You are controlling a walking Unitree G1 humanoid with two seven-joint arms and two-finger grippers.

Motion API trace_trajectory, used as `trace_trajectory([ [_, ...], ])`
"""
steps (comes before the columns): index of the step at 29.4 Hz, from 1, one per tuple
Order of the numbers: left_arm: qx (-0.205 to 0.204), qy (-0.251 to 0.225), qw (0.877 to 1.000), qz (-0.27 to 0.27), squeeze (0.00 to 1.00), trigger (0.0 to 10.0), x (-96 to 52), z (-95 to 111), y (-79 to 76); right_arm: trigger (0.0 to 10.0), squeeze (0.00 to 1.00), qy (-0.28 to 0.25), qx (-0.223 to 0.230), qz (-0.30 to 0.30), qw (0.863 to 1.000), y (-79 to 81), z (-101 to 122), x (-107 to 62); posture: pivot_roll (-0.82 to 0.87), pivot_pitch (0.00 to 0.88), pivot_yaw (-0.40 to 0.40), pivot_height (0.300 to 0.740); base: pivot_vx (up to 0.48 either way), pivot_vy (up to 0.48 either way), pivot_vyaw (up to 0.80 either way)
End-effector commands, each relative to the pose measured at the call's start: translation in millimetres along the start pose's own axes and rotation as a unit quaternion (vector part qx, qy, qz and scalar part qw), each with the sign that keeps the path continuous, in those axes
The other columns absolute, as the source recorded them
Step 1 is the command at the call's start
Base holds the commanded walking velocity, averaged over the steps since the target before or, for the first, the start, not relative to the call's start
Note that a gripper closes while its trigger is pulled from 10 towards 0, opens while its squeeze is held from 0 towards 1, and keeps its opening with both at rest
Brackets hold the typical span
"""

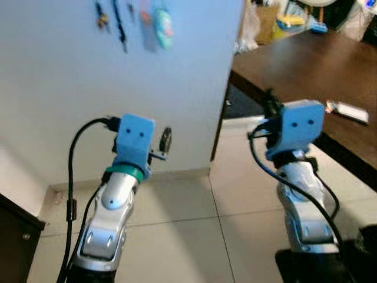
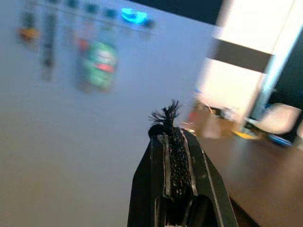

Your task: Hang keys on a hook

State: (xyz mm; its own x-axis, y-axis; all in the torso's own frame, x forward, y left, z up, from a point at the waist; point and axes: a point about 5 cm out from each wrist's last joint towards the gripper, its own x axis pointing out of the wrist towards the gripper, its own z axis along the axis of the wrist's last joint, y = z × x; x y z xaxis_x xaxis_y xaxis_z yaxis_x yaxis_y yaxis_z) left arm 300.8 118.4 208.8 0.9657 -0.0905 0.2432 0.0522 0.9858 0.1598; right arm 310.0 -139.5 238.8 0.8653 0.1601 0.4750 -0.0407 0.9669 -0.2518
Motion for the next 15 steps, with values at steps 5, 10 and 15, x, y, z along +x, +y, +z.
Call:
trace_trajectory([
  [5, 0.0, -0.005, 1.0, 0.011, 0.0, 10.0, 0.9, 3, 4.0, 10.0, 0.0, -0.003, 0.007, 0.02, 1.0, 3.4, 0, 0.3, -0.16, 0.045, 0.084, 0.74, 0.458, 0.0, 0.13],
  [10, -0.001, -0.01, 1.0, 0.016, 0.0, 10.0, 1.6, 6, 5.1, 10.0, 0.0, -0.006, 0.008, 0.03, 0.999, 6.9, 1, 1.4, -0.16, 0.044, 0.086, 0.74, 0.458, 0.0, 0.75],
  [15, -0.005, -0.016, 1.0, 0.017, 0.0, 10.0, 2.6, 8, 4.1, 10.0, 0.0, -0.011, 0.009, 0.036, 0.999, 8.1, 4, 3.2, -0.16, 0.047, 0.088, 0.74, 0.458, 0.0, 0.79],
])
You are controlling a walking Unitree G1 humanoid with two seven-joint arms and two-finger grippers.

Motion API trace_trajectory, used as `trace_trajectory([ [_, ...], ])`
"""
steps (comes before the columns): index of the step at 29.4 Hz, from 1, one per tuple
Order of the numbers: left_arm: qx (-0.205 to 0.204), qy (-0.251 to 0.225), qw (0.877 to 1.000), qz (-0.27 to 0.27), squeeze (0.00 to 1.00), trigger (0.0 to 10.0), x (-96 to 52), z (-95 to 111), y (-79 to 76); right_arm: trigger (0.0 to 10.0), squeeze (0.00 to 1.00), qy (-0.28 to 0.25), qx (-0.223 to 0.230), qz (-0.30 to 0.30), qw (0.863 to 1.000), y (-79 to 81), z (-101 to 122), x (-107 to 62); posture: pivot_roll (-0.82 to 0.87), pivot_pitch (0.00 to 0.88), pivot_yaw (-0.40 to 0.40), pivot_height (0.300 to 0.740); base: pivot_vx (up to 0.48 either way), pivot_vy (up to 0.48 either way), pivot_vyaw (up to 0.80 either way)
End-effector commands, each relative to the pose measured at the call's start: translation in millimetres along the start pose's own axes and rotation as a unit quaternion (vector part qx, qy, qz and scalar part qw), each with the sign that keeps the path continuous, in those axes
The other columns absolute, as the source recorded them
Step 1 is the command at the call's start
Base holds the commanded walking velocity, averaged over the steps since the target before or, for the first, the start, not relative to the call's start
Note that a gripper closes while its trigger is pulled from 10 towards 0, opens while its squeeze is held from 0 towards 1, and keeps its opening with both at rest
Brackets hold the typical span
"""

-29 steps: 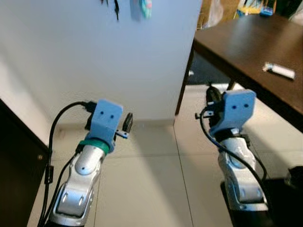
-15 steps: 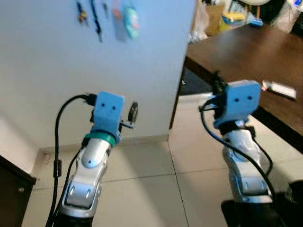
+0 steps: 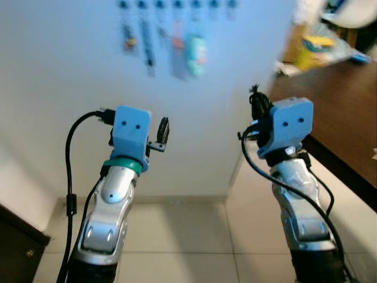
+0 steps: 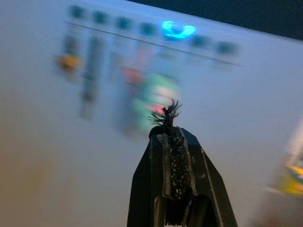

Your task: Hang keys on a hook

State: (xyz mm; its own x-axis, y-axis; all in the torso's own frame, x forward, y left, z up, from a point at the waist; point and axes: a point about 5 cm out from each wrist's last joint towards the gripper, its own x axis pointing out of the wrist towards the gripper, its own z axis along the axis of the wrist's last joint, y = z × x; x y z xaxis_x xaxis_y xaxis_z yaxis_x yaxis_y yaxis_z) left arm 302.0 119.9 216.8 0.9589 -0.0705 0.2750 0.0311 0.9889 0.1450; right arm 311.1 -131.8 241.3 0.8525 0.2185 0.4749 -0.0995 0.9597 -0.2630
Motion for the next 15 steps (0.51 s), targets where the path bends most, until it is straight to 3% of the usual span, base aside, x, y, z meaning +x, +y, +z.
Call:
trace_trajectory([
  [1, 0.0, -0.001, 1.0, 0.005, 0.0, 10.0, -0.3, 1, 1.3, 10.0, 0.0, -0.002, -0.001, 0.007, 1.0, 1.4, 1, -0.1, -0.16, 0.047, 0.088, 0.74, 0.458, 0.0, 0.79],
  [4, -0.002, -0.004, 1.0, 0.003, 0.0, 10.0, 0.1, 2, 0.5, 10.0, 0.0, -0.006, 0.0, 0.009, 1.0, 1.4, 3, 0.9, -0.16, 0.047, 0.088, 0.74, 0.458, 0.0, 0.58],
  [15, -0.012, -0.005, 1.0, 0.008, 0.0, 10.0, -1.6, 4, 3.7, 10.0, 0.0, -0.06, 0.009, 0.014, 0.998, -3.5, 26, 10.1, -0.15, 0.053, 0.092, 0.74, 0.421, 0.0, 0.0],
])
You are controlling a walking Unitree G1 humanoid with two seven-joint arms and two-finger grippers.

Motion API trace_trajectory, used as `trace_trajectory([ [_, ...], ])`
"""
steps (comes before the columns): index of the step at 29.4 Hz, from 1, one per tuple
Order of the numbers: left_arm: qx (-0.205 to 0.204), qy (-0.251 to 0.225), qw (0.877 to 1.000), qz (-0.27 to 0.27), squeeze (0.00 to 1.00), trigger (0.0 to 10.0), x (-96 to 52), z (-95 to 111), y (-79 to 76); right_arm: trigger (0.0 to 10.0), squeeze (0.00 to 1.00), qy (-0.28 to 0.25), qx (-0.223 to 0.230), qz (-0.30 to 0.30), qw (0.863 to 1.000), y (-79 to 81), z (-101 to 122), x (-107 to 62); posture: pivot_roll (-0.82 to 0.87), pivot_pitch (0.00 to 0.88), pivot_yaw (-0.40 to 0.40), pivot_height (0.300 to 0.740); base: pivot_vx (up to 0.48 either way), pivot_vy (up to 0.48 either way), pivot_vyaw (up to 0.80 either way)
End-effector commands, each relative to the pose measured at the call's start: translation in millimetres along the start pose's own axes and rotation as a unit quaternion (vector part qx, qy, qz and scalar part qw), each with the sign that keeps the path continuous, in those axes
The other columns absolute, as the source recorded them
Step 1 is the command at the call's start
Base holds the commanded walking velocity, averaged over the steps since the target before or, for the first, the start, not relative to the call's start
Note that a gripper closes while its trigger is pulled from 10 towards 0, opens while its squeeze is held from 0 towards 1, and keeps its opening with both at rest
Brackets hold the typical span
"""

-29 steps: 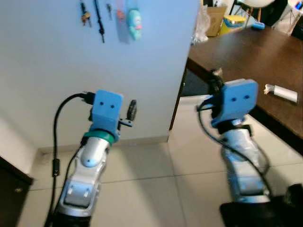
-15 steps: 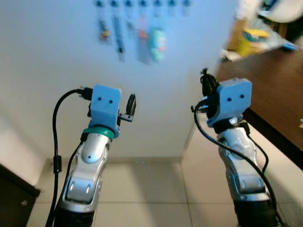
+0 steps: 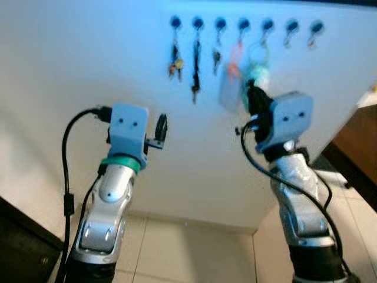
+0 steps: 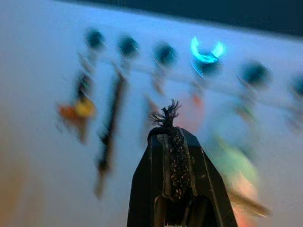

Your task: Hang keys on a hook

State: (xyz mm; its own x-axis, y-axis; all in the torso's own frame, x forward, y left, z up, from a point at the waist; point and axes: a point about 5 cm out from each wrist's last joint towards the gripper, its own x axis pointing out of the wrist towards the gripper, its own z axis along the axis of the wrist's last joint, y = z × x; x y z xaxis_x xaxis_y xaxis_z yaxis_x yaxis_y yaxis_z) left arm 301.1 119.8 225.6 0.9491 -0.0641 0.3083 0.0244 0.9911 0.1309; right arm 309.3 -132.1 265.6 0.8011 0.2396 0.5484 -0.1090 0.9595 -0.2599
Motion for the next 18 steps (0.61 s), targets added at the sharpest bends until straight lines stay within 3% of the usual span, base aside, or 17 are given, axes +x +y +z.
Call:
trace_trajectory([
  [1, -0.011, 0.006, 1.0, 0.003, 0.0, 10.0, -4.6, -4, 3.3, 10.0, 0.0, -0.026, 0.006, 0.018, 0.999, 2.6, 9, 2.2, -0.15, 0.053, 0.092, 0.74, 0.0, 0.0, 0.0],
  [3, -0.013, 0.001, 1.0, 0.002, 0.0, 10.0, -5.5, -3, 3.7, 10.0, 0.0, -0.033, 0.006, 0.023, 0.999, 2.5, 12, 3.2, -0.15, 0.053, 0.092, 0.74, 0.0, 0.0, 0.0],
  [4, -0.015, -0.014, 1.0, -0.001, 0.0, 10.0, -9.3, 0, 5.5, 10.0, 0.0, -0.06, 0.004, 0.034, 0.998, 1.2, 24, 5.5, -0.15, 0.056, 0.094, 0.74, 0.0, 0.0, 0.0],
  [12, 0.0, -0.004, 1.0, -0.004, 0.0, 10.0, -19.2, -5, 11.9, 10.0, 0.0, -0.093, -0.011, 0.026, 0.995, -4.6, 40, 4.4, -0.15, 0.064, 0.1, 0.74, 0.0, 0.0, 0.0],
  [16, 0.011, 0.001, 1.0, -0.01, 0.0, 10.0, -27.0, -7, 14.7, 10.0, 0.0, -0.097, -0.022, 0.005, 0.995, -12.1, 45, -3.2, -0.15, 0.07, 0.109, 0.74, 0.0, 0.0, 0.0],
  [18, 0.004, -0.021, 1.0, -0.013, 0.0, 10.0, -25.8, 4, 16.0, 10.0, 0.0, -0.084, -0.024, -0.009, 0.996, -18.7, 43, -11.2, -0.15, 0.071, 0.11, 0.74, 0.0, 0.0, 0.0],
])
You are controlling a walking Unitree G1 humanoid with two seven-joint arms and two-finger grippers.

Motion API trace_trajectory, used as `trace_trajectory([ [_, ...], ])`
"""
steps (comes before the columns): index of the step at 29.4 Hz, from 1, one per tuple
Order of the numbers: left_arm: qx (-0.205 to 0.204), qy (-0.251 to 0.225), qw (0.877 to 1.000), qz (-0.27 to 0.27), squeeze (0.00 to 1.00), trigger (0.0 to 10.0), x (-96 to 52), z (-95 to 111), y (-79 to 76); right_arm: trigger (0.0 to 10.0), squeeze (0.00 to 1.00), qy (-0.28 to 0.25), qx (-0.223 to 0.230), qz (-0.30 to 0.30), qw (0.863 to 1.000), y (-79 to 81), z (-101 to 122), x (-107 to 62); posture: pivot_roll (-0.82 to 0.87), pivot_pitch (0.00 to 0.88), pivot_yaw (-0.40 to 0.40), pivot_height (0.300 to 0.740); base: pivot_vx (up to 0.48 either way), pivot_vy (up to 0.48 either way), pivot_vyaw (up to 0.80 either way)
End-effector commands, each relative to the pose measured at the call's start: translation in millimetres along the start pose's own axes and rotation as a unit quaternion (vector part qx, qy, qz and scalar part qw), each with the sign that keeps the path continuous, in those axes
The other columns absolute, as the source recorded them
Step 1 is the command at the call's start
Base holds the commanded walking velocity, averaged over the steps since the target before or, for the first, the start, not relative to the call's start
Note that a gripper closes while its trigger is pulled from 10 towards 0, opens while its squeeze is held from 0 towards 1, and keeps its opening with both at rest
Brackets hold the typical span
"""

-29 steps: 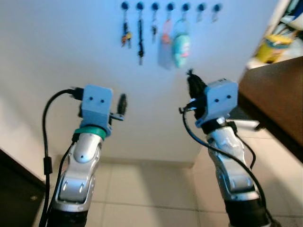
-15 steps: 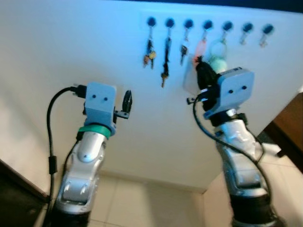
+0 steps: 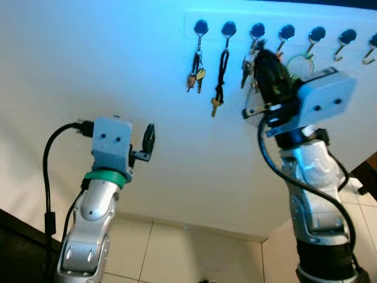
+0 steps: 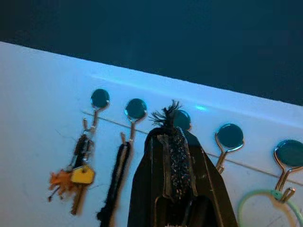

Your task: Hang keys on a hook

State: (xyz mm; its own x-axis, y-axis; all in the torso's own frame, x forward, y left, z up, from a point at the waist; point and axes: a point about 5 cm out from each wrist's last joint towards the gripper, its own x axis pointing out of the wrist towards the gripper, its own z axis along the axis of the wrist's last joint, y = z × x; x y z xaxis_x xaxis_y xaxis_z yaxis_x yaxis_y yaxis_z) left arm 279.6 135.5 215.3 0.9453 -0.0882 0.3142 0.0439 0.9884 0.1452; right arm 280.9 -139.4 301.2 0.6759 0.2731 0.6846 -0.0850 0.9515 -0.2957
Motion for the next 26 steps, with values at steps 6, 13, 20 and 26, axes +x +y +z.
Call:
trace_trajectory([
  [6, -0.027, -0.059, 0.998, -0.002, 0.0, 10.0, 8.5, 33, 5.3, 10.0, 0.0, 0.025, -0.02, -0.023, 0.999, -11.6, -1, -17.3, -0.15, 0.073, 0.112, 0.74, 0.0, 0.0, 0.0],
  [13, -0.104, -0.125, 0.98, -0.118, 0.0, 10.0, 22.3, 74, -16.7, 10.0, 0.0, 0.021, -0.102, -0.113, 0.988, -46.4, 10, -23.7, -0.2, 0.081, 0.152, 0.74, 0.0, 0.0, 0.0],
  [20, -0.141, -0.148, 0.952, -0.229, 0.0, 10.0, 20.5, 91, -41.7, 10.0, 0.0, 0.027, -0.119, -0.129, 0.984, -64.4, 9, -18.4, -0.21, 0.084, 0.147, 0.74, 0.0, 0.0, 0.0],
  [26, -0.138, -0.136, 0.928, -0.32, 0.0, 10.0, 11.8, 90, -57.3, 10.0, 0.0, 0.045, -0.112, -0.138, 0.983, -79.0, 5, -13.8, -0.21, 0.088, 0.142, 0.74, 0.0, 0.0, 0.0],
])
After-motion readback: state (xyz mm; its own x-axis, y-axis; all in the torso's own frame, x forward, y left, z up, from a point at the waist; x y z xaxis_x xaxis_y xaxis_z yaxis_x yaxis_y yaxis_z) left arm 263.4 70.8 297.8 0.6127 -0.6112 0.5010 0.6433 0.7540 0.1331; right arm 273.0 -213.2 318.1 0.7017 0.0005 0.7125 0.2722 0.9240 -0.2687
